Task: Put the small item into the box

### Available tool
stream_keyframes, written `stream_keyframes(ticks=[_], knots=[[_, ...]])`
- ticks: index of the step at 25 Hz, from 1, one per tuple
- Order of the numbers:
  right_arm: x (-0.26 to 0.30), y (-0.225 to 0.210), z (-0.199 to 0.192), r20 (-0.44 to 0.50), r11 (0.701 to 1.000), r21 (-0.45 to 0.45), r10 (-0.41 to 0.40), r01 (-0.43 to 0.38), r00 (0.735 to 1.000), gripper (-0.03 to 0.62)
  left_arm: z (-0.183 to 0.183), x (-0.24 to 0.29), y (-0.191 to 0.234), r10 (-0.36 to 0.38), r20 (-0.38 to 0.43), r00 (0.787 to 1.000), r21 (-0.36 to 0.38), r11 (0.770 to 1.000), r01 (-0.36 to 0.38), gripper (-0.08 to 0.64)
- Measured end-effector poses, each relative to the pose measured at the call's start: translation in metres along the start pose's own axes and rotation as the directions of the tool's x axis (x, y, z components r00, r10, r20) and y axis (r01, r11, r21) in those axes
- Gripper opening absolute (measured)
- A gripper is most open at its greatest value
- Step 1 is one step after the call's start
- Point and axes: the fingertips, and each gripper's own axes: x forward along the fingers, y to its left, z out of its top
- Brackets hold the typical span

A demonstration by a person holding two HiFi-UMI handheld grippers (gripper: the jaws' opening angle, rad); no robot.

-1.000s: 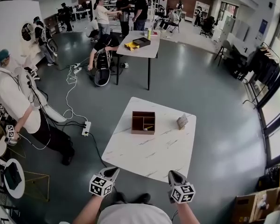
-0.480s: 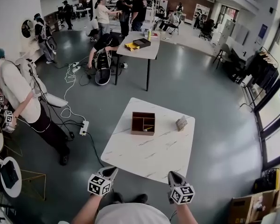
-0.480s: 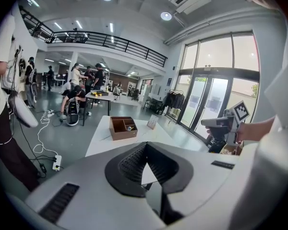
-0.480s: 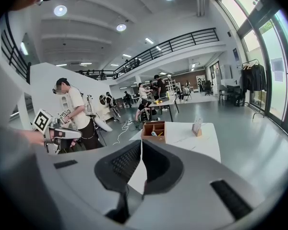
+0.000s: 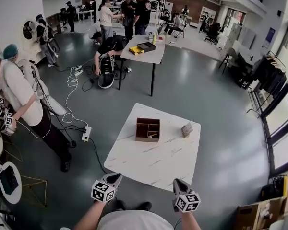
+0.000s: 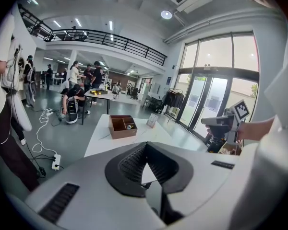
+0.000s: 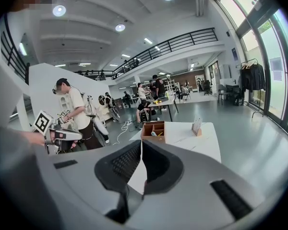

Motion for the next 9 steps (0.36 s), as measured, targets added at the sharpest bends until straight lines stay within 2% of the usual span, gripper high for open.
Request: stream_keyframes(ticks=[9], knots=[[0.0029,-0.0036,-0.0017,-0.002,1.0,0.007,-0.007,0.007,1.0,0.031,-0.0055,0.0036,0.0055,-0.005,-0.019,1.0,-0.007,1.0,0.005,0.014]])
